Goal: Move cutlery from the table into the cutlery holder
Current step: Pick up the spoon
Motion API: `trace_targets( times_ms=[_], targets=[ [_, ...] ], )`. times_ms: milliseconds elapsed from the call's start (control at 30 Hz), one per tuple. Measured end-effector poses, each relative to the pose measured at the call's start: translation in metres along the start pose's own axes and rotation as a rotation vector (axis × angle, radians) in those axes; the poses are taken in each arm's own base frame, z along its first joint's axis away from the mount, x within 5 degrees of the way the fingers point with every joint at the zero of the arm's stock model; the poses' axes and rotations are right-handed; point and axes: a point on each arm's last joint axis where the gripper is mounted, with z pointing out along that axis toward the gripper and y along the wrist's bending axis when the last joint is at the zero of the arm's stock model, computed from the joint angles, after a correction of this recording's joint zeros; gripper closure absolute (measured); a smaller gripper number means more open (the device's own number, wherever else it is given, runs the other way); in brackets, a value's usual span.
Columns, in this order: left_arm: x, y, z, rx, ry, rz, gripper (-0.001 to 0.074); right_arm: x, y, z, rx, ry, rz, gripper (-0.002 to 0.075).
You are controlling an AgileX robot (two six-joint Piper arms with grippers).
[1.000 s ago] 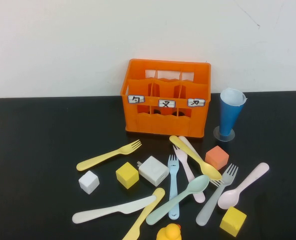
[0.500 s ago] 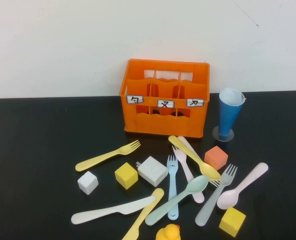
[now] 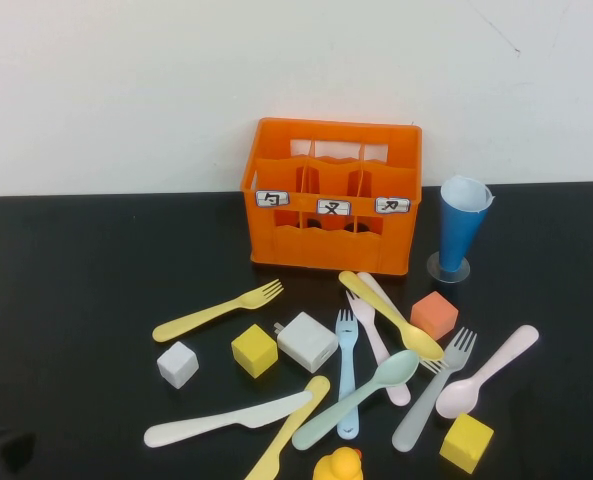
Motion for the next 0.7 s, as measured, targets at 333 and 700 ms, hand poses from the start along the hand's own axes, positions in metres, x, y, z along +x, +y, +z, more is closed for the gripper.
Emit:
trace_targets(
  times_ms=[333,700],
  targets=[
    [-0.048,-0.004,0.034,0.144,0.235,0.368,0.0702,0.0,0.0,0.0,0.0,0.0,0.0,0.0729],
    [-0.055,-0.031,0.137,0.218,0.591,0.86,0.0311,0.0,0.0,0.0,0.0,0.0,0.0,0.0729]
  ],
)
